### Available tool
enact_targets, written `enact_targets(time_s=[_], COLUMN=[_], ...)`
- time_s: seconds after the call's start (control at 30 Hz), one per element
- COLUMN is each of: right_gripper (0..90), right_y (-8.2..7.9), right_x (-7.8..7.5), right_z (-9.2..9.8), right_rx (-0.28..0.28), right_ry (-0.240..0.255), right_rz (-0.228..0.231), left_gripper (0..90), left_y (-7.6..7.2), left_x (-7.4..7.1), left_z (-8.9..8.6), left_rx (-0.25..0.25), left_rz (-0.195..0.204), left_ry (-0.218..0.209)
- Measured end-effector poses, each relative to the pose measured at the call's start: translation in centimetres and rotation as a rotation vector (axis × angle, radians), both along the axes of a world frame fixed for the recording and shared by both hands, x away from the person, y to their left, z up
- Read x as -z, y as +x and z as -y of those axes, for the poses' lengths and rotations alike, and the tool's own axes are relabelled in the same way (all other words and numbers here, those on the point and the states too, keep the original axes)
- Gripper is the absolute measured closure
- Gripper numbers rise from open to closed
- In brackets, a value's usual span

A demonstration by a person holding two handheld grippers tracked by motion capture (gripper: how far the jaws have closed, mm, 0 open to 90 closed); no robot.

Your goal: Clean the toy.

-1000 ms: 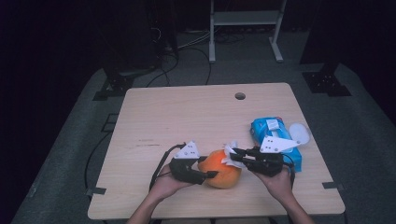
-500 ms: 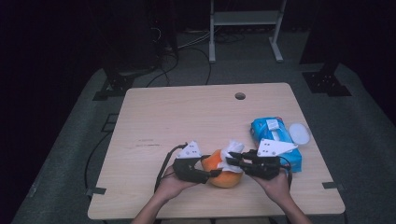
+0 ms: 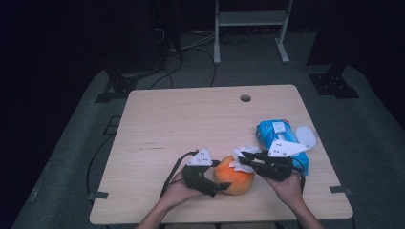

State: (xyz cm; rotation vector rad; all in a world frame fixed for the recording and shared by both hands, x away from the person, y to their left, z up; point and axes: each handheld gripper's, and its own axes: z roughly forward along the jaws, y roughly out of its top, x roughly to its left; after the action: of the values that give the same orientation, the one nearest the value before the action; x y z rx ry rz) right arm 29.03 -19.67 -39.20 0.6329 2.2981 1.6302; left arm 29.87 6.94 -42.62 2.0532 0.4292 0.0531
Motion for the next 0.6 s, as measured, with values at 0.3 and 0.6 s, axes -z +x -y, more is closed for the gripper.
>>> enact_targets(time_s=[0.3, 0.6], right_gripper=[77.6, 77.6], right_y=[-0.7, 0.6], right_x=[-0.6, 0.1], right_z=[-1.5, 0.2], right_rx=[-0.064, 0.012], right_ry=[-0.006, 0.015], right_rz=[0.019, -0.043], left_gripper=[44.2, 44.8], left_y=[-1.3, -1.3], left_x=[-1.4, -1.6], left_z=[-0.3, -0.2], left_rx=[0.002, -0.002], left_rz=[0.14, 0.15], left_ry=[0.021, 0.035])
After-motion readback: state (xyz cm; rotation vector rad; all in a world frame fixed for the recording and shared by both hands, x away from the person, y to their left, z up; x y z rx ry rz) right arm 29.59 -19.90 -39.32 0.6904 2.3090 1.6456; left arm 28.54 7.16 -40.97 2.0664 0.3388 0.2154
